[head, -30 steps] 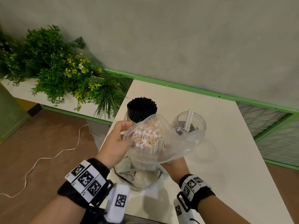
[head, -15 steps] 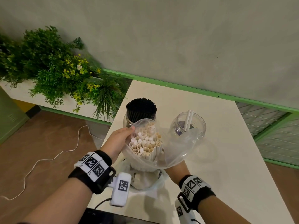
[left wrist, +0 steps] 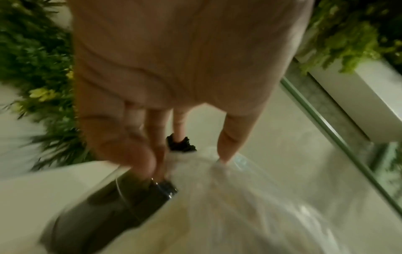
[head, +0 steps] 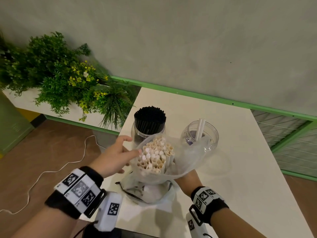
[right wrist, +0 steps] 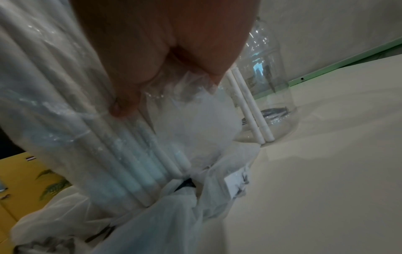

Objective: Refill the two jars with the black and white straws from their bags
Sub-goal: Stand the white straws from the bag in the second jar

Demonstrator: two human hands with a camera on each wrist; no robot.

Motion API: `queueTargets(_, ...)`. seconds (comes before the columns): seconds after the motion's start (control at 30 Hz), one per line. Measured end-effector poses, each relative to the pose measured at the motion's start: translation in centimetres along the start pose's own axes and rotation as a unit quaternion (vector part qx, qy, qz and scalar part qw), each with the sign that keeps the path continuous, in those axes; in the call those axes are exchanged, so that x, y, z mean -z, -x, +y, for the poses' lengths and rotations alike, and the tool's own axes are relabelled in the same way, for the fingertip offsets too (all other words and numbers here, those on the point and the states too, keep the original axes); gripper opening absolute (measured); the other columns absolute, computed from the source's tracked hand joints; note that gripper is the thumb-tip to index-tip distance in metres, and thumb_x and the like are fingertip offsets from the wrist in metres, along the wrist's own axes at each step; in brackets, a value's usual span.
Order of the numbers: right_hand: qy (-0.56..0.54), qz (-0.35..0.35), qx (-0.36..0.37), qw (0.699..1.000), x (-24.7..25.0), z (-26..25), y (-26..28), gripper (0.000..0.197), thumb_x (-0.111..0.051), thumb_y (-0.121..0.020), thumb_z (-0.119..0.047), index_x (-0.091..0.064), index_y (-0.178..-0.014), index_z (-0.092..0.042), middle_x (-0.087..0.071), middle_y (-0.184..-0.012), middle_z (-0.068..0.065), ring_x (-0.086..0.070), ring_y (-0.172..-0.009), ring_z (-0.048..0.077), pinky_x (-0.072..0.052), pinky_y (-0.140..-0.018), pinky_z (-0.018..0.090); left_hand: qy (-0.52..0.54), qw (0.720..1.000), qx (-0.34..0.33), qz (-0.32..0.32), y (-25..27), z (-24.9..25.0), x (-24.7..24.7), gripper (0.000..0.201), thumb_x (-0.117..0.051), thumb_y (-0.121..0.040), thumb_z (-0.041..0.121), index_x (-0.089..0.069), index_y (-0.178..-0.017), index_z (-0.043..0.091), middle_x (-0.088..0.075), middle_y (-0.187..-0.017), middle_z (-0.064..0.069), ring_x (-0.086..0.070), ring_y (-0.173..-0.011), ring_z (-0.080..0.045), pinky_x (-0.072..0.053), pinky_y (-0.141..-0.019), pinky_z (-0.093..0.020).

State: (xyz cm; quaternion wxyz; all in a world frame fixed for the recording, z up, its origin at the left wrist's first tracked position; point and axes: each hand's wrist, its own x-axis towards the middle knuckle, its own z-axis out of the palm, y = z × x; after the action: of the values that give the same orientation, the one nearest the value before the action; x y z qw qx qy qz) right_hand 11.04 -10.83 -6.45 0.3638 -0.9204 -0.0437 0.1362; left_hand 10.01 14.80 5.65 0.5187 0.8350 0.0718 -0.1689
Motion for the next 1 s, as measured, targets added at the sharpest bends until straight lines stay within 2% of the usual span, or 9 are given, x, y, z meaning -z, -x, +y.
queueTargets(0.1, 0.008, -0.004, 0.012, 1.0, -0.1, -0.3, 0.0, 0.008, -0.061, -0.08, -0.016, -0.062, -0.081, -0.009, -0.064, -0.072, 0.004, -0.061, -0.067, 0.021, -0.053, -0.062, 0.038, 0.101, 0.991, 0.062, -0.059, 0.9, 0.0, -0.5, 0.049, -0.066, -0.085, 0.034, -0.037, -0.124, 0.038, -0.056, -0.111, -0.008, -0.064, -0.092, -0.025, -0.057, -0.063, -0.035)
queueTargets(0.17, -0.028, 0.017, 0.015, 0.999, 0.3, -1.0, 0.3, 0.004, -0.061, -0.077, -0.014, -0.06, -0.073, -0.013, -0.061, -0.063, -0.003, -0.056, -0.056, 0.011, -0.049, -0.054, 0.033, 0.141, 0.987, 0.034, -0.064, 1.2, -0.1, -1.0, 0.057, -0.068, -0.084, 0.016, -0.038, -0.126, 0.04, -0.05, -0.118, -0.008, -0.064, -0.098, -0.029, -0.059, -0.069, -0.037)
queueTargets(0.27, -0.047, 0.014, -0.004, 0.999, 0.7, -1.2, 0.6, 0.033, -0.062, -0.079, -0.005, -0.046, -0.054, -0.022, -0.054, -0.048, -0.016, -0.046, -0.046, -0.001, -0.036, -0.047, 0.015, 0.141, 0.987, -0.033, -0.065, 1.1, -1.2, -1.5, 0.08, -0.071, -0.074, 0.001, -0.036, -0.131, 0.046, -0.045, -0.127, -0.005, -0.068, -0.096, -0.023, -0.057, -0.083, -0.037)
queueTargets(0.43, -0.044, 0.019, -0.002, 0.999, 0.2, -0.6, -0.1, 0.012, -0.06, -0.076, -0.018, -0.057, -0.067, -0.01, -0.061, -0.065, 0.003, -0.058, -0.062, 0.021, -0.052, -0.061, 0.036, 0.104, 0.988, -0.114, -0.005, 0.9, -3.3, -2.9, 0.089, -0.071, -0.078, 0.0, -0.027, -0.136, 0.053, -0.041, -0.134, 0.007, -0.062, -0.108, -0.011, -0.051, -0.093, -0.034)
queueTargets(0.53, -0.02, 0.017, -0.005, 1.0, -0.1, -0.3, -0.7, 0.011, -0.059, -0.079, -0.019, -0.06, -0.073, -0.01, -0.066, -0.071, 0.005, -0.062, -0.069, 0.025, -0.053, -0.062, 0.036, -0.023, 0.985, -0.144, 0.091, 0.5, -4.2, -4.0, 0.088, -0.068, -0.082, 0.006, -0.017, -0.136, 0.052, -0.034, -0.133, 0.01, -0.053, -0.113, -0.01, -0.052, -0.085, -0.025)
queueTargets(0.63, -0.01, 0.016, 0.005, 1.0, -0.1, 0.1, -0.9, 0.01, -0.057, -0.079, -0.026, -0.06, -0.074, -0.018, -0.064, -0.071, 0.0, -0.062, -0.068, 0.018, -0.055, -0.062, 0.035, -0.043, 0.975, -0.177, 0.126, 0.7, -4.1, -3.7, 0.086, -0.069, -0.081, 0.017, -0.016, -0.143, 0.043, -0.025, -0.138, 0.017, -0.037, -0.129, -0.007, -0.037, -0.108, -0.036)
queueTargets(0.73, -0.016, 0.007, 0.026, 0.999, 0.0, 0.4, -1.0, 0.009, -0.057, -0.076, -0.029, -0.06, -0.076, -0.021, -0.062, -0.072, -0.004, -0.061, -0.069, 0.013, -0.055, -0.066, 0.037, -0.081, 0.943, -0.283, 0.153, 1.9, -0.7, -3.2, 0.072, -0.053, -0.077, 0.044, -0.023, -0.142, 0.038, -0.023, -0.141, 0.019, -0.021, -0.136, 0.0, -0.02, -0.108, -0.022)
queueTargets(0.87, -0.016, 0.0, 0.029, 0.999, 0.2, 0.0, -0.8, 0.015, -0.063, -0.082, -0.03, -0.064, -0.092, -0.019, -0.07, -0.091, -0.003, -0.066, -0.085, 0.015, -0.056, -0.078, 0.039, -0.352, 0.856, -0.363, 0.111, 0.8, 2.2, -5.2, 0.07, -0.041, -0.082, 0.07, -0.025, -0.142, 0.038, -0.021, -0.152, 0.01, -0.013, -0.143, -0.012, -0.019, -0.114, -0.042)
queueTargets(1.0, -0.077, -0.007, 0.02, 0.997, 2.0, -0.2, 0.5, 0.055, -0.081, -0.067, -0.041, -0.057, -0.115, -0.025, -0.061, -0.109, -0.006, -0.058, -0.103, 0.009, -0.05, -0.092, 0.029, -0.445, 0.836, -0.311, 0.08, -2.1, 1.5, -6.5, 0.069, -0.029, -0.083, 0.077, -0.024, -0.143, 0.042, -0.02, -0.155, 0.012, -0.006, -0.146, -0.014, -0.025, -0.112, -0.051)
